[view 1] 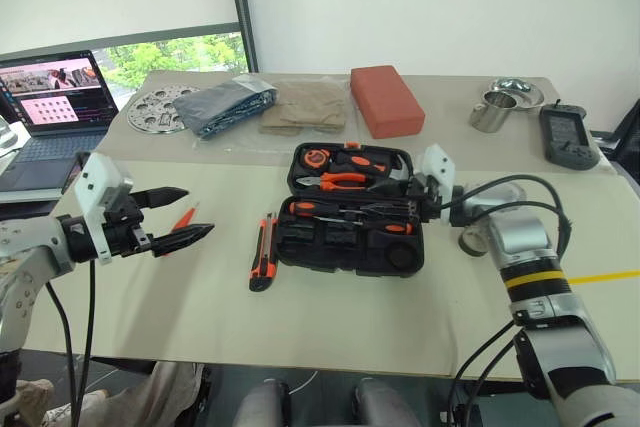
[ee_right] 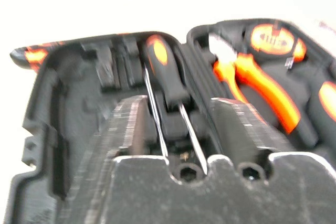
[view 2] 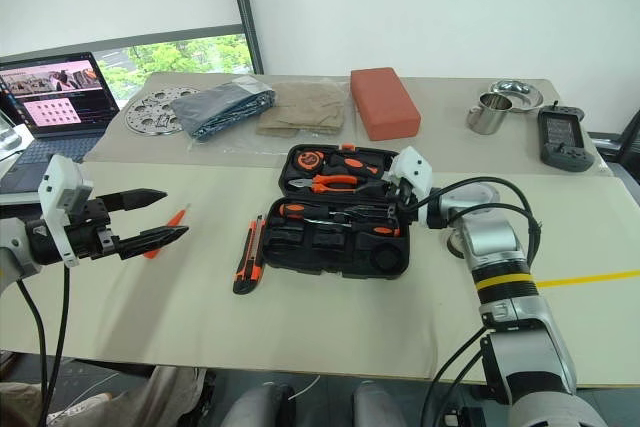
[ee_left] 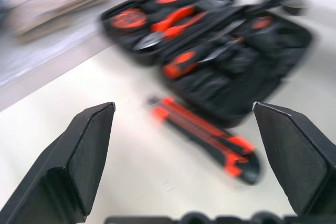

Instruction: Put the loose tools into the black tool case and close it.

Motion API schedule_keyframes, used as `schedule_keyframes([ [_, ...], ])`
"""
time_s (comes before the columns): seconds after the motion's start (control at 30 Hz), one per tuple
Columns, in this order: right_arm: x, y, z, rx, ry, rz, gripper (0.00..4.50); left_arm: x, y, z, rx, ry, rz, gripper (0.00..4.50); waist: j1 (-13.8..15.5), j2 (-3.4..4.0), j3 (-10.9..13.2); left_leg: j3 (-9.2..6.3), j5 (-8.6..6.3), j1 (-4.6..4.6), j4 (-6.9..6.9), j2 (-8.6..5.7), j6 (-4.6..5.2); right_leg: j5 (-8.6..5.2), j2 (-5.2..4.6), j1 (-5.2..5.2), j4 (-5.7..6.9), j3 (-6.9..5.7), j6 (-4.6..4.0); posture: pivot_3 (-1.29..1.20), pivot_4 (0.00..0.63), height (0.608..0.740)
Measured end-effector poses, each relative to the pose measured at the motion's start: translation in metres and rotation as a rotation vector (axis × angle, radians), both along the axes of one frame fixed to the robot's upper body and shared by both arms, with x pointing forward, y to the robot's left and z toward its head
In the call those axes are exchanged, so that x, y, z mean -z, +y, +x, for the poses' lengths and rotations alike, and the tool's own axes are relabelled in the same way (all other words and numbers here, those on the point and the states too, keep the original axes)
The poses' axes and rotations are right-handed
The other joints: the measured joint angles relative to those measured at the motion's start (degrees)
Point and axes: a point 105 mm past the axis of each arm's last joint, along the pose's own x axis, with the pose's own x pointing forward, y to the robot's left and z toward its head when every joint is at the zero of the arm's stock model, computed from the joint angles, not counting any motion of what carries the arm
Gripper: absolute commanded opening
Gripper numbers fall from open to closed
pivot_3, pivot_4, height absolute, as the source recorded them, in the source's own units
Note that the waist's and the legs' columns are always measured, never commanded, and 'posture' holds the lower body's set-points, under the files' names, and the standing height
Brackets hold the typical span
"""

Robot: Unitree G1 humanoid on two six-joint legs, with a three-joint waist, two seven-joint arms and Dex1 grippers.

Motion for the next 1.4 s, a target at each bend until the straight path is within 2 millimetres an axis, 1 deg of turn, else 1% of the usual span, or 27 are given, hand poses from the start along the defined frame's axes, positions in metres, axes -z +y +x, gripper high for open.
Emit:
schedule_keyframes([
  [0.03,-0.002,0.001,-0.005,-0.013,-0.004,0.01,4.3,0.004,0.01,0.005,-0.066,-0.006,0.002,4.5,0.04,0.0,0.0,0.0,0.0,0.0,-0.01,0.0,0.0,0.0,-0.01,0.0,0.01,0.0,-0.01,0.0,0.15,0.74],
  [0.07,-0.005,0.003,-0.012,-0.028,-0.012,0.025,4.48,0.01,0.023,0.01,-0.145,-0.005,0.01,4.5,0.01,0.0,0.0,0.0,0.0,0.0,-0.03,0.02,0.0,-0.01,0.0,-0.02,0.01,0.0,-0.01,0.0,0.15,0.74],
  [0.13,-0.012,0.007,-0.022,-0.052,-0.029,0.056,4.48,0.025,0.044,0.016,-0.275,0.018,0.015,4.5,-0.11,0.0,0.0,0.01,0.0,-0.03,-0.02,0.05,0.0,-0.01,0.0,-0.05,0.02,0.0,-0.01,0.0,0.15,0.74],
  [0.2,-0.019,0.009,-0.029,-0.074,-0.053,0.085,4.48,0.039,0.054,0.019,-0.341,0.05,0.029,4.5,-0.05,-0.01,0.0,0.01,0.0,-0.05,0.0,0.04,0.0,-0.01,-0.02,-0.06,0.02,-0.01,-0.01,0.0,0.15,0.74],
  [0.27,-0.022,0.01,-0.036,-0.091,-0.068,0.104,4.48,0.051,0.055,0.022,-0.367,0.068,0.032,4.5,0.06,-0.03,0.0,0.03,0.0,-0.04,0.0,0.03,-0.01,-0.01,-0.06,-0.05,0.02,-0.02,-0.01,0.0,0.15,0.74],
  [0.33,-0.019,0.008,-0.037,-0.086,-0.065,0.103,4.48,0.063,0.053,0.025,-0.365,0.094,0.034,4.5,0.2,-0.03,0.0,0.04,0.0,-0.06,0.0,0.0,-0.01,-0.01,-0.08,-0.06,0.01,-0.02,-0.01,0.0,0.15,0.74],
  [0.4,-0.015,0.002,-0.038,-0.063,-0.053,0.104,4.48,0.073,0.049,0.027,-0.358,0.113,0.032,4.5,0.33,-0.03,0.0,0.05,0.0,-0.08,0.0,-0.01,-0.01,-0.01,-0.09,-0.07,0.0,-0.03,-0.01,0.0,0.15,0.74],
  [0.47,-0.017,-0.006,-0.038,-0.033,-0.055,0.124,4.48,0.082,0.05,0.029,-0.357,0.132,0.041,4.5,0.34,-0.04,0.0,0.06,0.0,-0.16,0.0,-0.01,-0.01,-0.01,-0.09,-0.16,0.01,-0.02,-0.02,0.0,0.15,0.74],
  [0.6,-0.023,-0.024,-0.046,-0.005,-0.065,0.184,4.48,0.087,0.055,0.036,-0.37,0.13,0.063,4.5,0.34,-0.05,-0.01,0.05,0.0,-0.14,-0.02,0.0,0.0,-0.01,-0.06,-0.15,0.02,-0.02,-0.02,0.0,0.15,0.74],
  [0.67,-0.024,-0.038,-0.056,-0.003,-0.051,0.238,4.48,0.086,0.056,0.039,-0.37,0.123,0.064,4.5,0.34,-0.06,-0.01,0.06,0.0,-0.15,-0.02,-0.01,0.0,-0.01,-0.07,-0.15,0.01,-0.01,-0.01,0.0,0.15,0.74],
  [0.77,-0.016,-0.062,-0.071,0.019,-0.017,0.222,4.48,0.089,0.058,0.04,-0.374,0.124,0.062,4.5,0.41,-0.06,-0.01,0.06,0.0,-0.14,-0.02,-0.01,0.0,-0.01,-0.08,-0.1,-0.02,-0.02,-0.01,0.0,0.15,0.74],
  [0.83,-0.013,-0.077,-0.084,0.035,-0.019,0.259,4.48,0.093,0.06,0.039,-0.377,0.137,0.065,4.5,0.42,-0.07,-0.01,0.06,0.0,-0.14,-0.02,0.0,0.0,-0.01,-0.07,-0.1,-0.03,-0.02,-0.01,0.0,0.15,0.74],
  [1.0,-0.016,-0.102,-0.109,0.083,-0.044,0.303,4.48,0.097,0.061,0.038,-0.375,0.147,0.063,4.5,0.04,-0.09,0.0,0.11,0.0,-0.07,-0.01,0.03,-0.01,-0.02,-0.04,-0.06,-0.02,0.01,0.0,0.0,0.15,0.74],
  [1.13,-0.023,-0.114,-0.126,0.114,-0.076,0.342,4.48,0.104,0.062,0.037,-0.386,0.167,0.049,4.5,-0.04,-0.11,0.02,0.12,0.0,-0.01,-0.01,0.03,-0.01,-0.03,-0.03,0.0,-0.03,0.02,0.01,0.0,0.15,0.74],
  [1.2,-0.023,-0.116,-0.129,0.122,-0.077,0.342,4.48,0.107,0.063,0.038,-0.393,0.176,0.051,4.5,-0.08,-0.13,0.02,0.14,0.0,0.02,0.0,0.03,0.0,-0.03,-0.03,0.01,-0.03,0.02,0.01,0.0,0.15,0.74],
  [1.33,-0.021,-0.116,-0.133,0.123,-0.065,0.352,4.48,0.108,0.063,0.04,-0.39,0.168,0.057,4.5,0.11,-0.13,0.02,0.15,0.0,0.04,0.0,0.02,0.0,-0.03,-0.05,0.06,-0.04,0.02,0.02,0.0,0.15,0.74],
  [1.4,-0.023,-0.12,-0.134,0.148,-0.077,0.357,4.48,0.108,0.06,0.041,-0.38,0.17,0.045,4.5,0.22,-0.12,0.02,0.14,0.0,0.05,0.0,0.0,-0.01,-0.03,-0.06,0.08,-0.05,0.01,0.02,0.0,0.15,0.74],
])
